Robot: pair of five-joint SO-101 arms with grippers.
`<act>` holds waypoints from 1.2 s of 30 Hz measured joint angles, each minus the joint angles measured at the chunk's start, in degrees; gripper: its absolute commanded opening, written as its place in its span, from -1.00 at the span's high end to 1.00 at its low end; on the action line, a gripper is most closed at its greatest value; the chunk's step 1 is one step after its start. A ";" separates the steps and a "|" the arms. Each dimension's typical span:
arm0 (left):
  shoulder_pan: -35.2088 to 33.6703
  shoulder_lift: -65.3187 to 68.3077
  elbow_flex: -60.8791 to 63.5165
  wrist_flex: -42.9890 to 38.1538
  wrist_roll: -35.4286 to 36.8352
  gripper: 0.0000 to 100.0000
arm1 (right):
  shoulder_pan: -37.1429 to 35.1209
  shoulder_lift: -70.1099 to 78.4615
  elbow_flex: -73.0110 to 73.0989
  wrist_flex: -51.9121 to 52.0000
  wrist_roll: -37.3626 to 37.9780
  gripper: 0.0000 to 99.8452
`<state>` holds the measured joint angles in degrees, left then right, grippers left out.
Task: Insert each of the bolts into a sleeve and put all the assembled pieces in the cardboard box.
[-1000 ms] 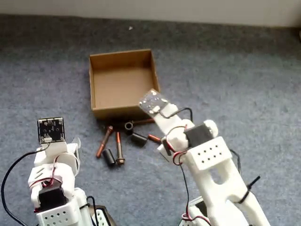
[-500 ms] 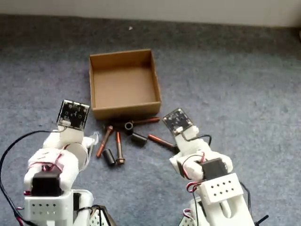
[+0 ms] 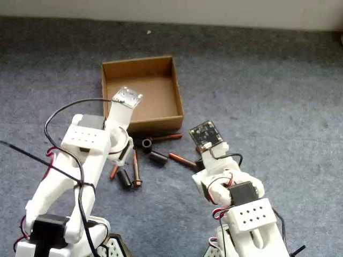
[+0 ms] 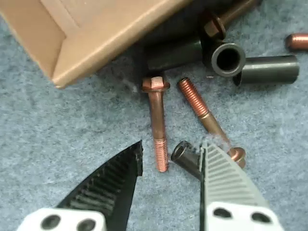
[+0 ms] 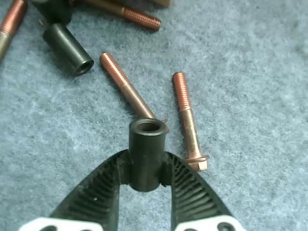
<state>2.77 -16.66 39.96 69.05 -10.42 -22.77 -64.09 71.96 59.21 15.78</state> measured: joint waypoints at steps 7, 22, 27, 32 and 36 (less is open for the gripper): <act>-0.09 7.12 0.00 -4.84 0.00 0.64 | 0.00 0.00 0.00 0.00 0.00 0.99; 0.09 18.81 -1.76 -14.77 0.88 0.99 | 0.00 -0.09 0.00 0.00 0.00 0.99; 0.18 16.44 -1.67 -13.98 0.88 0.99 | 0.00 -0.09 0.00 2.81 -0.18 0.99; 0.00 2.81 0.97 -10.90 2.02 0.99 | 0.00 -0.09 -1.41 5.01 -0.18 0.99; -0.18 -14.07 6.68 -10.46 2.99 0.99 | -2.11 -0.18 -3.52 5.19 -0.35 0.99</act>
<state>2.59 -30.73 46.64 58.59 -7.43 -24.88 -64.26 68.44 64.40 15.43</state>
